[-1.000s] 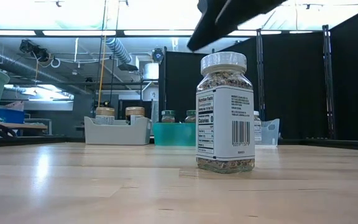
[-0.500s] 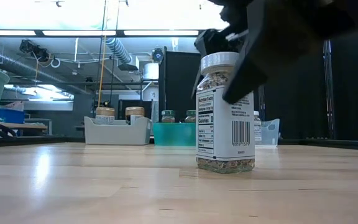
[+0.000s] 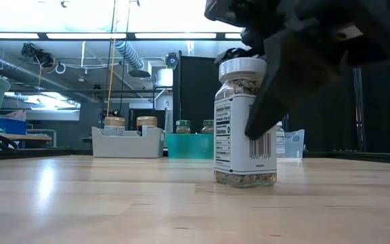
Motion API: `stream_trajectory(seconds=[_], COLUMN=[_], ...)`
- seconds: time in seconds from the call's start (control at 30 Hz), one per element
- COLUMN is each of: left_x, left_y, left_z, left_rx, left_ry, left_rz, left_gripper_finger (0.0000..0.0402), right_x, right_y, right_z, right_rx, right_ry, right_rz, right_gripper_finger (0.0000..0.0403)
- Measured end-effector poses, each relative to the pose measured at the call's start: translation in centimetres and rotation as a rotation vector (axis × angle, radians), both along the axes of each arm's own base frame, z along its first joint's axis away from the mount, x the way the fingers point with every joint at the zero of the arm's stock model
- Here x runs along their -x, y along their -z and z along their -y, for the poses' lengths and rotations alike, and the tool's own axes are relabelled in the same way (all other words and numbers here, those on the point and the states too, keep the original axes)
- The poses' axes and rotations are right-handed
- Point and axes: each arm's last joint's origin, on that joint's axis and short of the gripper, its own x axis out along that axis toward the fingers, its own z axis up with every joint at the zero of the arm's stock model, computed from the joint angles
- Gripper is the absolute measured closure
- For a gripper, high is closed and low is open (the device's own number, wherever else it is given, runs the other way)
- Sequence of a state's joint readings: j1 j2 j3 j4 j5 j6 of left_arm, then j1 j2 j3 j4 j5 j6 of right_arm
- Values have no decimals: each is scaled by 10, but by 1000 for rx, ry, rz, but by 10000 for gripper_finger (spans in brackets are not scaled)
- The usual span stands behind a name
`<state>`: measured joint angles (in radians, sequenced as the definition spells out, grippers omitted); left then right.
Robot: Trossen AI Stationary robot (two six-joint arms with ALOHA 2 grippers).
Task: Sort spices by type
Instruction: Put the white seasoning bottle into the transparent bin
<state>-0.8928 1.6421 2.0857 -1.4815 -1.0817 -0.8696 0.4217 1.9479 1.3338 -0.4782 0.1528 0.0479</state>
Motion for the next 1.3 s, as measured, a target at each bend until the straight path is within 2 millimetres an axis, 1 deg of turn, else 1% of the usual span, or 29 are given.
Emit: stream_trajectory(seconds=[0.13,0.37,0.43,0.53,0.63,0.73,0.83,1.0,1.1,1.3], left_x=[0,1,1,1,3,4,4,1,-1,-6], left_y=[0,1,1,1,2,3,3,3,1,-1], left_z=[-1,-1,-1,-2,-5,-6,-6,-9,-13,-23], left_rx=[-7,-15,-15,-8,3,25,17,-3,-21,-68], left_ry=[0,-1,-1,-14,-50,-72,-82,-97,-104,-118], left_rz=[-6,-10,-10,-4,3,21,34,41,34,10], left_gripper_finger=[101,101,101,101,101,101,101,101,101,102], right_x=[-1,1,1,0,1,2,6,14,20,27], right_y=[2,-3,-9,-27,-44,-63,-82,-101,-107,-109], right_z=[0,3,7,14,26,42,62,103,129,177], right_rx=[-4,17,9,-21,-37,-51,-47,-39,-10,33], right_ry=[26,56,71,88,115,156,241,404,502,701], right_rz=[-3,10,21,70,107,157,204,216,200,175], right_gripper_finger=[197,197,197,197,197,197,197,197,197,197])
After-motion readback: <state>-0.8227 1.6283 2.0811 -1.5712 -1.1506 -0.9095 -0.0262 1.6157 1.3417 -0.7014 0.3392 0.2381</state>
